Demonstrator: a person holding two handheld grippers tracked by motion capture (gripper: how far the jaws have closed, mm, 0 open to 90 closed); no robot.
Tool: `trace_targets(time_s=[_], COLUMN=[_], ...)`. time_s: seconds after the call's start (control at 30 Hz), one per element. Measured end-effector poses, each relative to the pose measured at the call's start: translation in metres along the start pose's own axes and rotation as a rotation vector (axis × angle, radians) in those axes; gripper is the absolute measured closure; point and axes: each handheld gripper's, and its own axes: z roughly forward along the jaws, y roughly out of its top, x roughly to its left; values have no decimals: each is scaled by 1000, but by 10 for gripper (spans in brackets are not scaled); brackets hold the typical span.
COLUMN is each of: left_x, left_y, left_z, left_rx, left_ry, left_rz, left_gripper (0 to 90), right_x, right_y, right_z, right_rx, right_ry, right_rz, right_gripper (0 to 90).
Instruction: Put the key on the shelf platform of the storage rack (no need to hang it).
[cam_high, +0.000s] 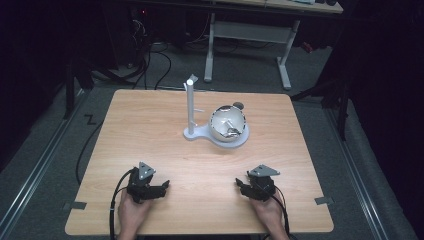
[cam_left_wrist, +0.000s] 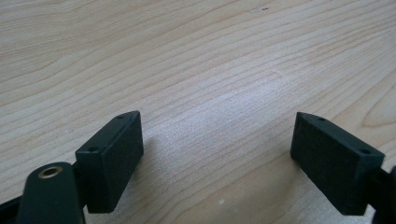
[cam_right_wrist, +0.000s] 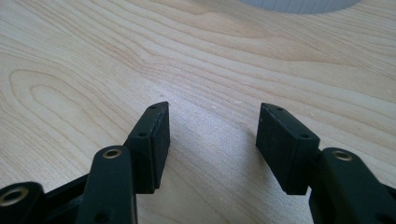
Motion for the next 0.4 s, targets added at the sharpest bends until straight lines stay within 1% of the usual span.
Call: trace_targets(time_s=[0.3,0.4], left_x=[0,0], left_y=[0,0], left_z=[0,0], left_rx=[-1,-2], left_ry=[0,3], left_rz=[1,-5], left_gripper=[174,174], right_x=[0,0], right_y=[0,0], right_z=[0,0], right_rx=[0,0], right_ry=[0,0], right_rz=[1,1], right_gripper=[448,448])
